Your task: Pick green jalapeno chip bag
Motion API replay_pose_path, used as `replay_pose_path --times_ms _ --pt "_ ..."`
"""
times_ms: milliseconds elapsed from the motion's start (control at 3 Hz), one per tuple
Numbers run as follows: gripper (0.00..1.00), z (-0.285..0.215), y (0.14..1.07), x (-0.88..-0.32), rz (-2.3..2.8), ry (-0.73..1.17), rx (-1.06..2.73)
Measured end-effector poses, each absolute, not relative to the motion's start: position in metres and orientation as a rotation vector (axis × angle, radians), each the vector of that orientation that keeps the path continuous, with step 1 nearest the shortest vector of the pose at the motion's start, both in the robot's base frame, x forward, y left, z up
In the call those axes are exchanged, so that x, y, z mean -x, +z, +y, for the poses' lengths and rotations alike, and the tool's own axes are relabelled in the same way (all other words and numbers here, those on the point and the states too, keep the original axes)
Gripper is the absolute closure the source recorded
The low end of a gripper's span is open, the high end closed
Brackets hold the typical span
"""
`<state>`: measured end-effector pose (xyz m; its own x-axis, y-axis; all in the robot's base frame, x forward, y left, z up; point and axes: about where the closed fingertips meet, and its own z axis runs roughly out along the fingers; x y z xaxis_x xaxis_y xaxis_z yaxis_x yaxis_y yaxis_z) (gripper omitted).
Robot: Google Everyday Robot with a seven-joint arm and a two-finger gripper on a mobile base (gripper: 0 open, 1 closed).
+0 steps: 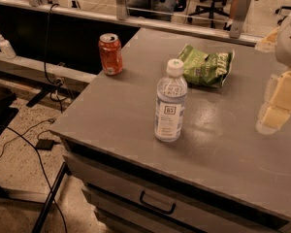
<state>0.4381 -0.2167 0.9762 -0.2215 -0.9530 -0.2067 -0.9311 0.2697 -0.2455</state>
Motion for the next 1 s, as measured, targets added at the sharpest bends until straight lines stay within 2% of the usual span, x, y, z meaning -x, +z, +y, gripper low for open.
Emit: replay_pose_path --times_ms 667,1000 --pt "0.00 -0.221 0.976 -0.450 2.217 -0.116 1.698" --pt "0.00 -0.232 0.973 -0.488 2.180 -0.159 1.678"
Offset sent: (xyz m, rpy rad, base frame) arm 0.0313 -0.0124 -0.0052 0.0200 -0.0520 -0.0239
